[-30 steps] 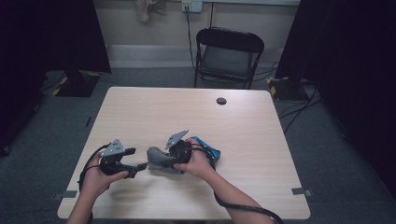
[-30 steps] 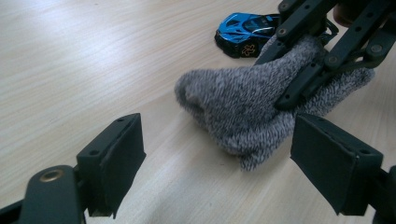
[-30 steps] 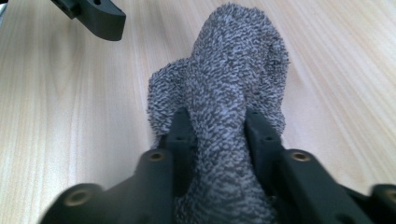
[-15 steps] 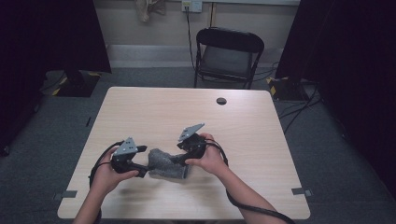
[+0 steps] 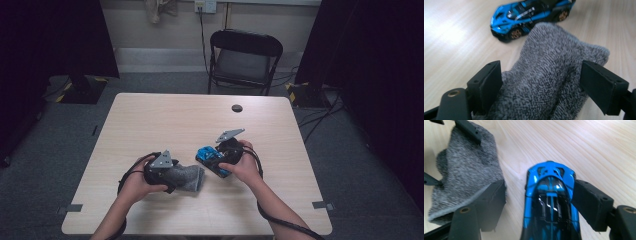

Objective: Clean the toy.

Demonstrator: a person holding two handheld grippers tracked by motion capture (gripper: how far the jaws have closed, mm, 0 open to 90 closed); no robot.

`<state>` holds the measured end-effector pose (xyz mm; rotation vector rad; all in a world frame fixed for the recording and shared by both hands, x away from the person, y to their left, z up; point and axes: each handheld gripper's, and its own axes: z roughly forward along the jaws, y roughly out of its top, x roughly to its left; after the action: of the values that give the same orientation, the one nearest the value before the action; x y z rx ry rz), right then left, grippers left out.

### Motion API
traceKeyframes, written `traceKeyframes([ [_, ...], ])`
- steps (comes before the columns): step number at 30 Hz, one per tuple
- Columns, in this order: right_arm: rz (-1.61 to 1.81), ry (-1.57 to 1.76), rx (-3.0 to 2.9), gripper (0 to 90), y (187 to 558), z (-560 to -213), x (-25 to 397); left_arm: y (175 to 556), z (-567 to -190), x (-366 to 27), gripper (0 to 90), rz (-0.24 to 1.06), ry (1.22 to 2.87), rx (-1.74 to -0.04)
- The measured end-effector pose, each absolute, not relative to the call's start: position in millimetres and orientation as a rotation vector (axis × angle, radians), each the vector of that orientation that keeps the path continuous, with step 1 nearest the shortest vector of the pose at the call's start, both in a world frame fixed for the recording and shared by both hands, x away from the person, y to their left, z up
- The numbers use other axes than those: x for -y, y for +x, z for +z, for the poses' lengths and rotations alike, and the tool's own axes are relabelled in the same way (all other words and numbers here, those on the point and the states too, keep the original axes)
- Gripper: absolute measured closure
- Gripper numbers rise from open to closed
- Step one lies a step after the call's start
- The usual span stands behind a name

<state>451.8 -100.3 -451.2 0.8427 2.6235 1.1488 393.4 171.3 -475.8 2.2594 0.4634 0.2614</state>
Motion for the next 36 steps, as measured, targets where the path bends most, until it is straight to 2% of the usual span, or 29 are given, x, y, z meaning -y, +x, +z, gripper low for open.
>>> traceKeyframes([
  [4,1.141,0.880,-2.618,26.3,453.4,-458.6,105.3,395.3,-482.6,-169.0,21.3,0.254,2.276,-0.485],
  [7,1.139,0.900,-2.617,26.4,454.6,-462.1,108.2,394.9,-484.9,-170.1,31.6,0.243,2.287,-0.484],
  [9,1.145,0.910,-2.618,26.6,455.2,-463.4,109.2,394.7,-484.2,-172.9,47.5,0.240,2.284,-0.484],
  [11,1.132,0.915,-2.630,26.6,455.6,-464.7,109.1,394.5,-482.1,-176.2,56.5,0.249,2.275,-0.531],
  [13,1.132,0.913,-2.630,26.6,456.2,-465.9,109.1,394.6,-478.9,-181.2,61.3,0.291,2.264,-0.613],
  [15,1.134,0.922,-2.624,26.4,457.0,-466.9,109.4,394.5,-476.9,-189.8,62.5,0.356,2.247,-0.677],
  [19,1.118,0.926,-2.611,26.5,459.4,-469.8,110.1,393.6,-477.1,-203.3,61.4,0.363,2.201,-0.763],
  [21,1.102,0.936,-2.608,26.5,461.5,-471.4,109.9,393.6,-476.8,-207.8,57.8,0.360,2.192,-0.776],
  [24,1.111,0.950,-2.604,26.5,464.2,-473.9,108.2,393.0,-476.2,-209.6,42.2,0.341,2.167,-0.770],
  [28,1.117,0.945,-2.607,26.7,464.7,-476.3,101.5,391.1,-470.4,-210.3,26.2,0.334,2.157,-0.703],
  [36,1.075,0.940,-2.602,22.8,467.3,-480.4,87.8,392.4,-478.8,-203.6,25.1,0.322,2.211,-0.606],
])
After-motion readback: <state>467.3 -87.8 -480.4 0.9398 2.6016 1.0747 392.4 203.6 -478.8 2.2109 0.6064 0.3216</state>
